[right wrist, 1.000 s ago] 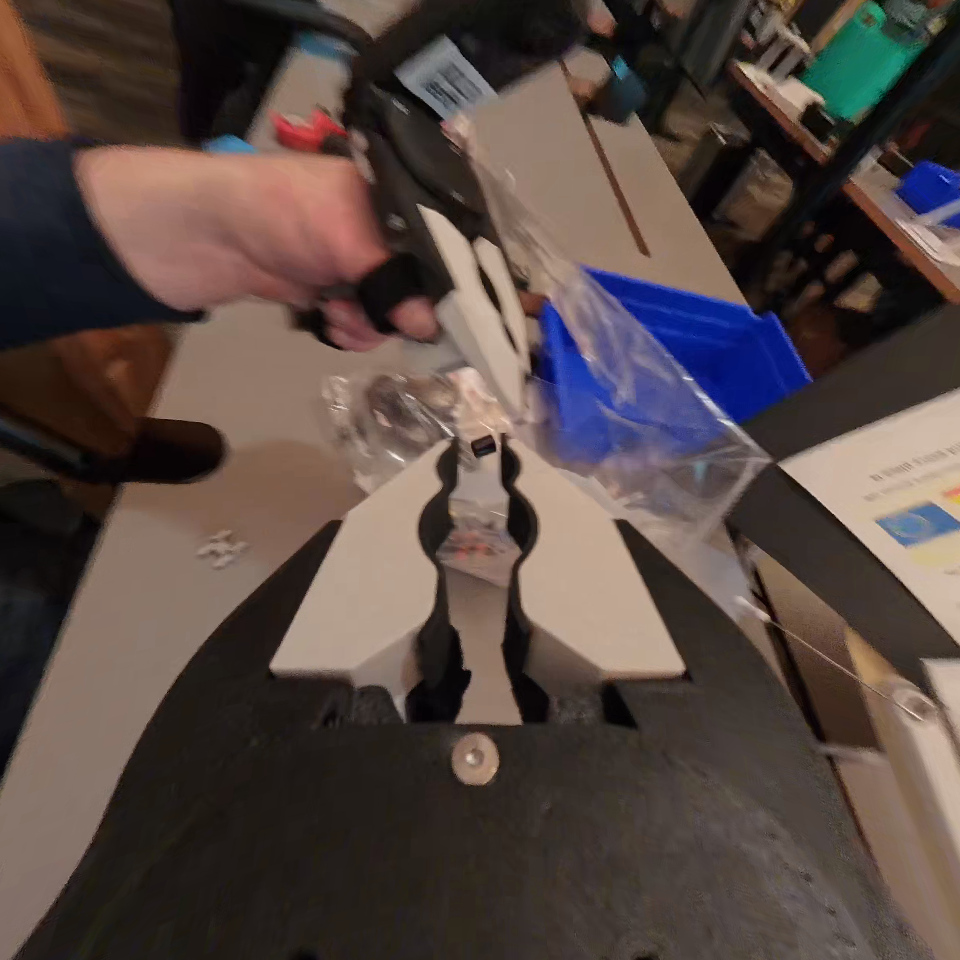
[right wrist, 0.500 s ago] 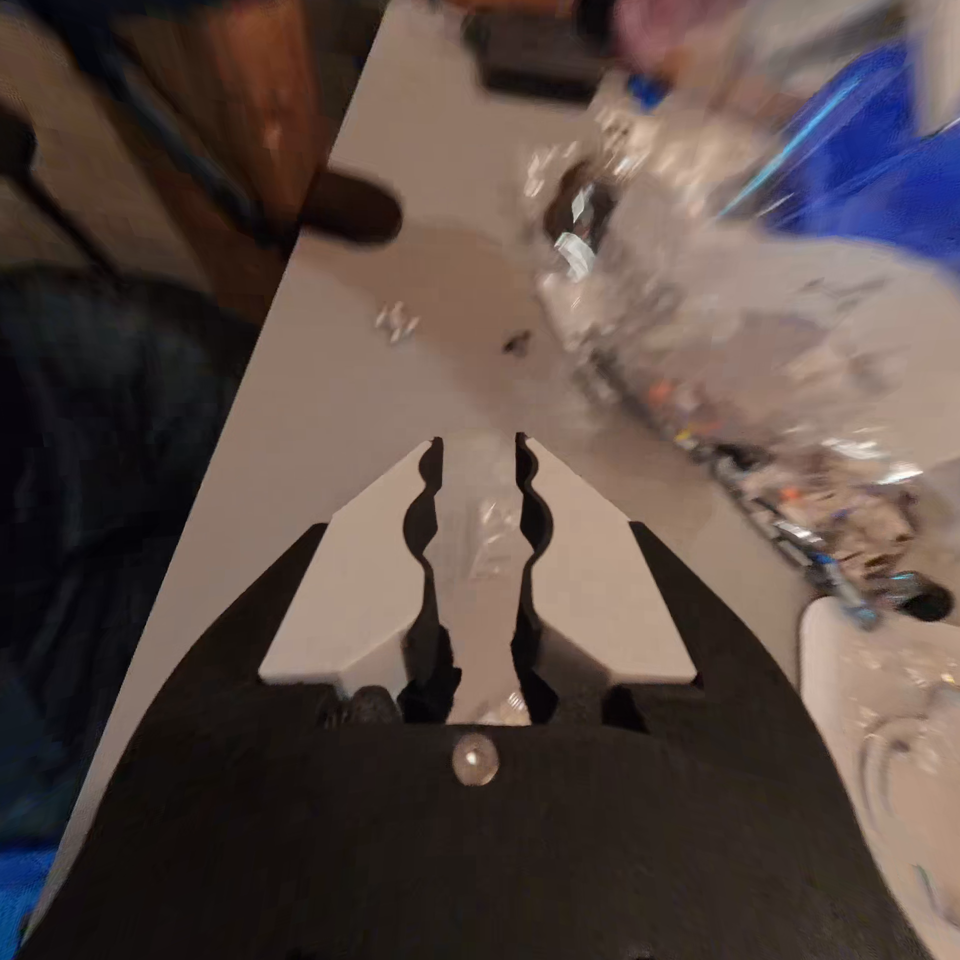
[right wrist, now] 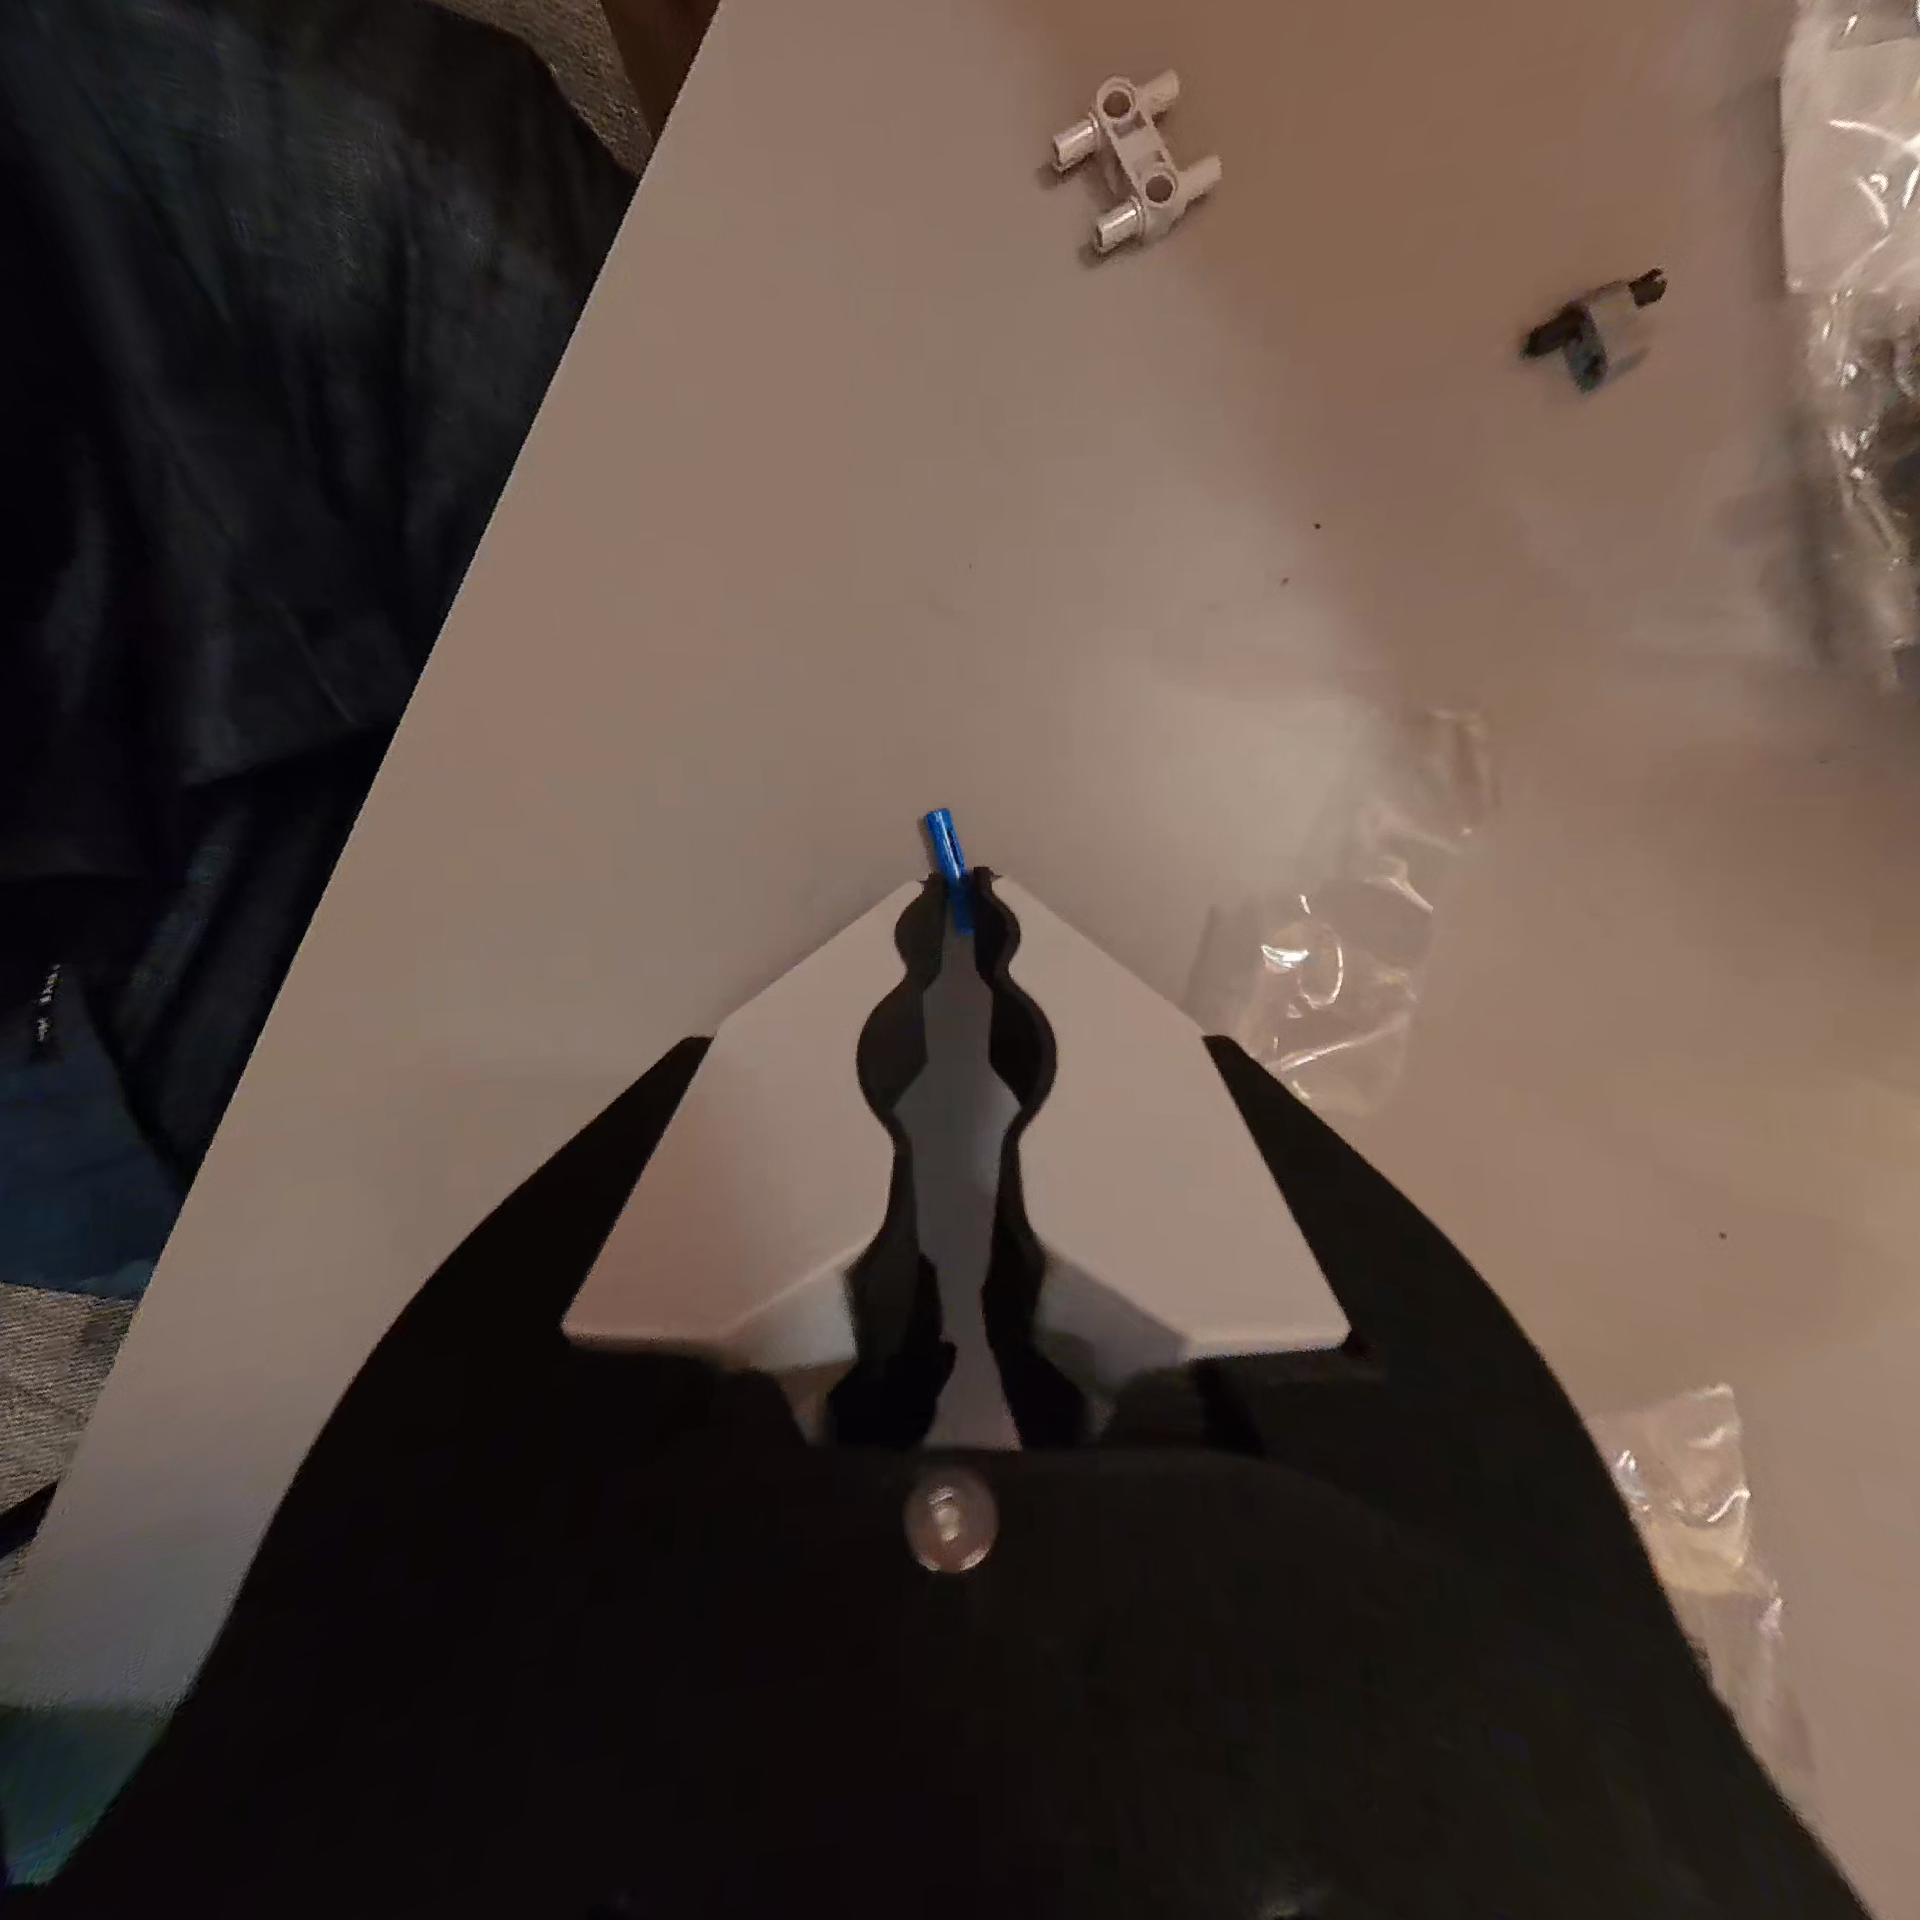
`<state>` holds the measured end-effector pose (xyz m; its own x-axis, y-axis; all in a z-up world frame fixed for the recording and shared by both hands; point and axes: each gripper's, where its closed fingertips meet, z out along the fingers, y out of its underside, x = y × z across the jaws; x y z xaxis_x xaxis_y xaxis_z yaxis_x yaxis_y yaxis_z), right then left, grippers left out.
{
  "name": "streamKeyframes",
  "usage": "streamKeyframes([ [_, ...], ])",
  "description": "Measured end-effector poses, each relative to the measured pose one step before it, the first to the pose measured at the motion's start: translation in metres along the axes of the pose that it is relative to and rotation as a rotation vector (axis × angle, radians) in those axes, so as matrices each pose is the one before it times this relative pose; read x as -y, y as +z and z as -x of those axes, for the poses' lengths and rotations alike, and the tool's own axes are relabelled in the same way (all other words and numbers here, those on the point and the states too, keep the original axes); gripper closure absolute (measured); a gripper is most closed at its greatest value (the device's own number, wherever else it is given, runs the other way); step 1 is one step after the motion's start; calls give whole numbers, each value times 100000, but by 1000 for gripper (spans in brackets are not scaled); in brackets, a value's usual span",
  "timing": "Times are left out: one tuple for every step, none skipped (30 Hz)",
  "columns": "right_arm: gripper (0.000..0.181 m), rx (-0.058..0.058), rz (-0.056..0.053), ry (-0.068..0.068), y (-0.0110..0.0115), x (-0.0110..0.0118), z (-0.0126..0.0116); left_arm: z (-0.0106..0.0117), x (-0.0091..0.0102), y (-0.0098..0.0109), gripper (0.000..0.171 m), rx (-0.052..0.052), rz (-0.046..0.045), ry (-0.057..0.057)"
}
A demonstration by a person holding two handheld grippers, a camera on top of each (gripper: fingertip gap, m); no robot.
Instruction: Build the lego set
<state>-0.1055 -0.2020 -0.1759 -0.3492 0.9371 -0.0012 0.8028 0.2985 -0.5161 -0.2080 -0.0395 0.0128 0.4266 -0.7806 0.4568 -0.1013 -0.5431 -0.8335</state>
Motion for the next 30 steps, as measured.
streamKeyframes([
  [179,771,-2,781,-133,-25,5,-16,-22,12,171,-117,44,-63],
  [180,-1329,-2289,-242,-388,408,-238,-31,-13,-5,171,17,108,102],
  [179,-2177,-4396,68,-806,887,-395,-39,4,-20,171,19,59,174],
  [179,-2655,-5045,372,-1169,1283,-561,-41,17,-20,171,-5,65,140],
  [179,-5408,-5868,-1185,-1505,1764,-996,-6,14,-6,171,124,116,153],
  [179,-7730,-6958,-2098,-1703,2235,-1461,-18,10,-9,171,-5,76,119],
  [179,-7330,-6921,-989,-1616,2383,-1711,-5,8,5,171,-77,-21,-28],
  [179,-7255,-5288,-115,-1314,2187,-1934,-9,-5,5,171,-67,-25,-66],
  [179,-7774,-3558,-484,-963,1877,-2129,-2,-8,20,171,-36,54,-13],
  [179,-6945,-2542,-673,-575,1534,-2052,-19,-23,30,171,-44,134,0],
  [179,-3381,-1274,-690,-143,1116,-1504,-32,-9,29,171,-68,60,30],
  [179,-2915,166,96,213,611,-1442,-44,-8,22,171,-78,73,54],
  [178,-2495,1925,1470,559,58,-1320,-44,1,27,171,-32,75,86],
  [171,509,4161,2063,865,-518,-719,-26,7,5,171,8,8,87],
  [157,-21,6589,1300,867,-937,-571,-26,31,3,171,54,-46,123],
  [151,-4191,5098,170,530,-730,-838,20,24,-28,171,234,-82,116],
  [149,-3495,498,-639,67,-122,-352,76,25,-61,171,476,-125,191],
  [149,-1919,-3920,-61,-441,525,125,103,32,-108,171,464,-182,118],
  [151,-154,-5956,-330,-790,824,562,132,65,-158,171,417,-444,0],
  [154,987,-6184,-1664,-893,835,906,185,99,-198,171,399,-651,-223],
  [159,2358,-5096,-2329,-689,598,1184,219,116,-216,171,423,-770,-346],
  [161,1337,-994,-526,-263,-14,940,182,90,-196,171,112,-591,-488],
  [163,4388,3379,1413,148,-720,1325,177,75,-183,171,241,-630,-417],
  [164,8842,2670,1641,523,-756,2006,175,83,-163,171,498,-684,-148],
  [160,8099,2191,2636,1011,-709,1792,121,54,-116,171,258,-356,-218],
  [156,3636,3412,2275,1429,-912,971,66,43,-78,171,35,-251,-234],
  [154,1288,4233,1527,1705,-1124,485,17,50,-50,171,139,-278,-18],
  [151,1464,5199,2073,1866,-1265,335,-24,-4,-12,171,111,4,69],
  [147,1051,5088,1705,1873,-1203,139,-35,-12,2,171,95,64,72],
  [148,1150,2970,1806,1752,-925,43,-64,-10,1,171,-2,-25,74],
])
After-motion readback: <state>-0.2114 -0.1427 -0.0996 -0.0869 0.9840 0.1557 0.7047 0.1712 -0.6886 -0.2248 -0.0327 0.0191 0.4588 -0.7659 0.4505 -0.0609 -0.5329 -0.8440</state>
